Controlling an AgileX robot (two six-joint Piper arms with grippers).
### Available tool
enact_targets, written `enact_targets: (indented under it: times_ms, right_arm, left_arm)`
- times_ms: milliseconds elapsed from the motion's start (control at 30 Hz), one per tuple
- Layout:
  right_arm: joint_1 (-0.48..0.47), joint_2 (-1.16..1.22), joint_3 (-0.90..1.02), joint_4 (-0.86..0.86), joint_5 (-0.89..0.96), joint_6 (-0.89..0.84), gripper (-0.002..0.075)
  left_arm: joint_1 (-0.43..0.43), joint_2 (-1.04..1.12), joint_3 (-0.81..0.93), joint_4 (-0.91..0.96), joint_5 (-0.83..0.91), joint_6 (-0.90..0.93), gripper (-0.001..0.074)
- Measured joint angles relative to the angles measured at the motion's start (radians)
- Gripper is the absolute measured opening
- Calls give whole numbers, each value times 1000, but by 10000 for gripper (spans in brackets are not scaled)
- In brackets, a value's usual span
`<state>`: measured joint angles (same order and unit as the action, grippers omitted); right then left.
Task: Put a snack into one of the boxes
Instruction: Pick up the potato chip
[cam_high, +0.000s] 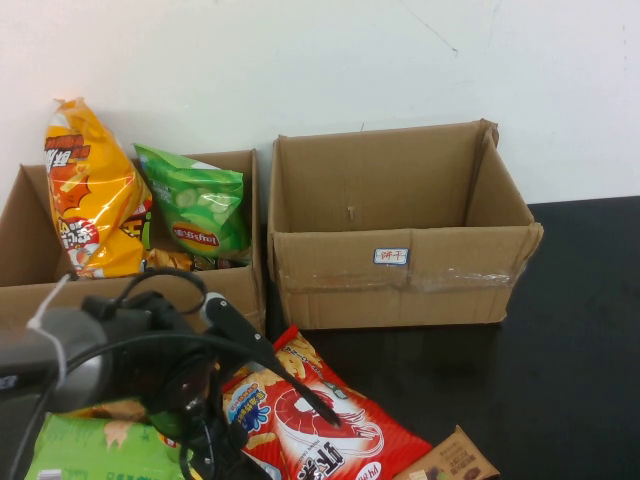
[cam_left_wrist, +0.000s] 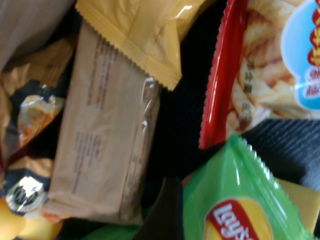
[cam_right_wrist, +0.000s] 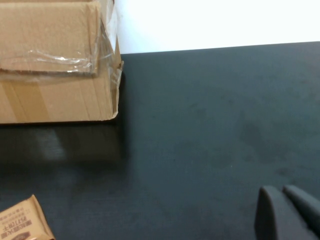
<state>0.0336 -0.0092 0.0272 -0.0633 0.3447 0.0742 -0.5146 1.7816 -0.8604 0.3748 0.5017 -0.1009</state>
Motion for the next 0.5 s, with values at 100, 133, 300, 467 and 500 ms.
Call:
enact_targets:
  times_ms: [100,133,300,467,500]
  right_arm:
    - [0,0,0,0,0,0,-1]
    - [0,0,0,0,0,0,-1]
    - [0,0,0,0,0,0,-1]
    - [0,0,0,0,0,0,-1]
    - [0,0,0,0,0,0,-1]
  left_arm:
    - [0,31,-9,7,-10,-6,694]
    - [3,41,-10,7,-15,-8,694]
    - [42,67,-10,15,-6,-15,694]
    - [79,67,-10,28,7,-37,694]
    - [81,67,-10,28,7,-41,694]
